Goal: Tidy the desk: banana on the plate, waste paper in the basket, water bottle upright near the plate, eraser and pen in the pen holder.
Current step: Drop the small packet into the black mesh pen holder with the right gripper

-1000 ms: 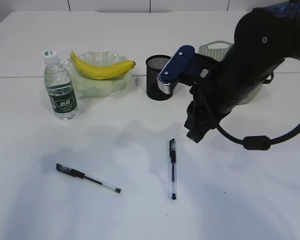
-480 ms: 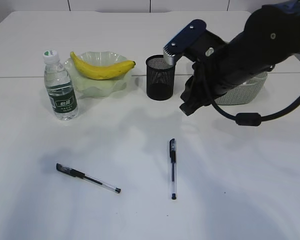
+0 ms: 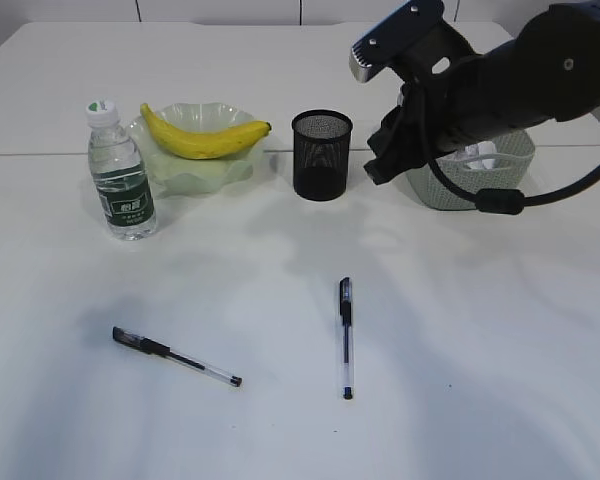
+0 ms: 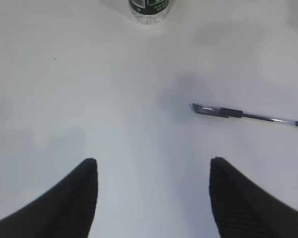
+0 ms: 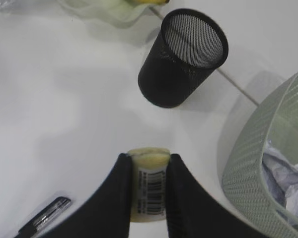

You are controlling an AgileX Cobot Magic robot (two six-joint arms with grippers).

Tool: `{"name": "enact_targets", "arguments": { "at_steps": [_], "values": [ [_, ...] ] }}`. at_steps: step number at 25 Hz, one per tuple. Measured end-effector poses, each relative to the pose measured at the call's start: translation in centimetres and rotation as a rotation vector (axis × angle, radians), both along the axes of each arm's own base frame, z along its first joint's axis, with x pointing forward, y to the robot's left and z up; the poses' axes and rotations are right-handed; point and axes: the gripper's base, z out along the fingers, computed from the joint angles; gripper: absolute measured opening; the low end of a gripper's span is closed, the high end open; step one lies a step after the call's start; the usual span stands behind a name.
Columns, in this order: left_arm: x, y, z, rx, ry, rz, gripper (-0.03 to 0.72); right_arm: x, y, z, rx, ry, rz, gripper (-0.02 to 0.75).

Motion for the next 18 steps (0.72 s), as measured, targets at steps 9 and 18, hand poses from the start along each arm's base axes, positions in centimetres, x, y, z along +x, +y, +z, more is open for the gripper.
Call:
{"name": "enact_targets", "arguments": {
  "at_steps": [9, 18],
  "values": [
    [0.0, 0.0, 0.0, 0.0, 0.0, 0.0, 0.497, 1.4, 0.5, 0.3, 0.058, -0.093, -0.014, 0.111],
    [0.0, 0.0, 0.0, 0.001, 0.006, 0.0, 0.489, 4.5, 1.5, -0.8, 0.111, -0.082, -0.047, 0.11]
  ]
}}
